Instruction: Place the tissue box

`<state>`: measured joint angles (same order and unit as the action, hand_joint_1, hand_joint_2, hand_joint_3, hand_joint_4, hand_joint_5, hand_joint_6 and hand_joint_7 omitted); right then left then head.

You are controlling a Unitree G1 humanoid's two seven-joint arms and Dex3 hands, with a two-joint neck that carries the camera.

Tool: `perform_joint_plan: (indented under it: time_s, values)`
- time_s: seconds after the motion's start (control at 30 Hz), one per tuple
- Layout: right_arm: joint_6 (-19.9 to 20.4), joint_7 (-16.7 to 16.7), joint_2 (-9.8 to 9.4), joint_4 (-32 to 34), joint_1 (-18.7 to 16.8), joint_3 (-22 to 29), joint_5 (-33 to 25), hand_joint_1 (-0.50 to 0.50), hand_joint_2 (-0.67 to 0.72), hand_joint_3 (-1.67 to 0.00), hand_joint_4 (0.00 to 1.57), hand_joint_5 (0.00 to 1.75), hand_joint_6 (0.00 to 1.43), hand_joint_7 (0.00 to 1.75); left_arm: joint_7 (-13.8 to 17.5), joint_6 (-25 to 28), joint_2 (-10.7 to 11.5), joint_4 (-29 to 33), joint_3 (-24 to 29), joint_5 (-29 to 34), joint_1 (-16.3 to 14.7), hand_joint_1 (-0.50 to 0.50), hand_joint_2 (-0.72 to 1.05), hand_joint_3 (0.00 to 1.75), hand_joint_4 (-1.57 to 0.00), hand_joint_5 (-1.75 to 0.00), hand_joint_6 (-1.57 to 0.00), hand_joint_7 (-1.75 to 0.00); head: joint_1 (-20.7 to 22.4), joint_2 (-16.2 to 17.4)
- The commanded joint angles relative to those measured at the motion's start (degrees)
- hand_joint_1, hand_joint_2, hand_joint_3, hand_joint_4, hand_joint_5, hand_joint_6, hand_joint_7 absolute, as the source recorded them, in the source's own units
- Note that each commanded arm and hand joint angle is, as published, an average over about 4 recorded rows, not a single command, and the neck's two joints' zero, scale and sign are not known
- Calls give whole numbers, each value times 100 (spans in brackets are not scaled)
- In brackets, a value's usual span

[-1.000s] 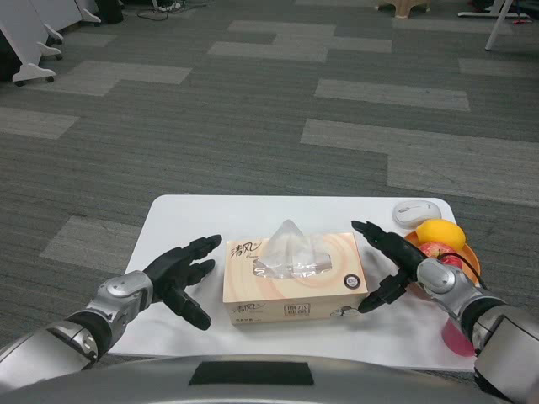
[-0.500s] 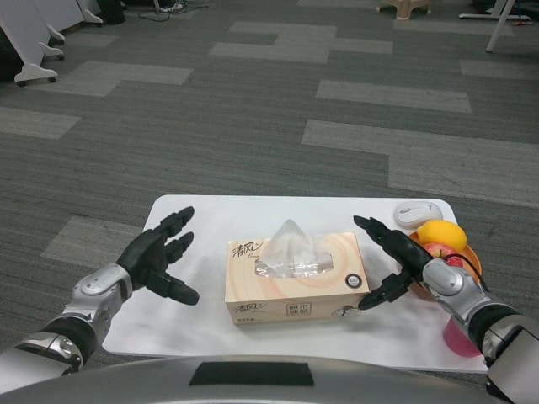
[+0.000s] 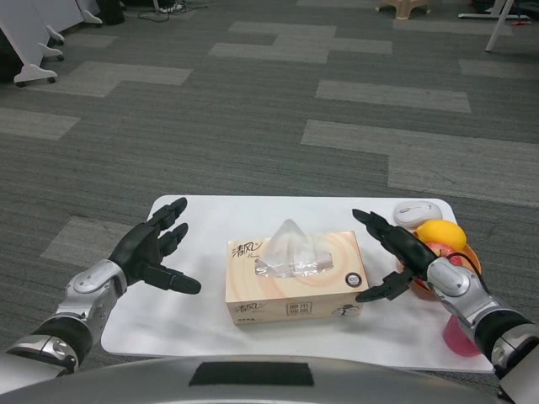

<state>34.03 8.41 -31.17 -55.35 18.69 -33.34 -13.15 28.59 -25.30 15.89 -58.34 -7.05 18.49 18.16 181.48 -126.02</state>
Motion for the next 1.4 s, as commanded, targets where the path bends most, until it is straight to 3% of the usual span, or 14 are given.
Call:
perform_joint_plan:
  time_s: [0.03,0.33,0.43,0.6,0.87,1.4]
  values:
    - [67,89,-77,167,-98,97,15,-45,-5,-46,0,10,0,7,32,-49,65,84,120,30,-47,50,34,9,0,0,0,0,-2,-1]
    - [69,223,-143,479,-173,218,6,-42,9,-26,0,10,0,7,32,-54,65,174,200,35,-61,50,34,7,0,0,0,0,-2,-7]
    - [71,267,-163,578,-184,269,1,-39,19,-12,0,10,0,7,32,-56,72,196,233,32,-72,50,34,7,0,0,0,0,-2,-7]
    - [86,300,-196,739,-204,381,-23,-38,47,0,0,10,0,7,32,-82,70,246,283,35,-87,50,34,9,0,0,0,0,-8,-14]
    - [113,256,-194,1251,-217,561,-91,-43,68,0,0,10,0,7,8,-381,54,477,129,544,-94,50,27,9,0,0,0,0,3,-47]
    - [117,-182,-130,2270,-217,983,-262,-46,72,0,0,10,0,7,-12,-387,41,1936,-187,1280,-80,50,25,9,0,0,0,0,12,-200]
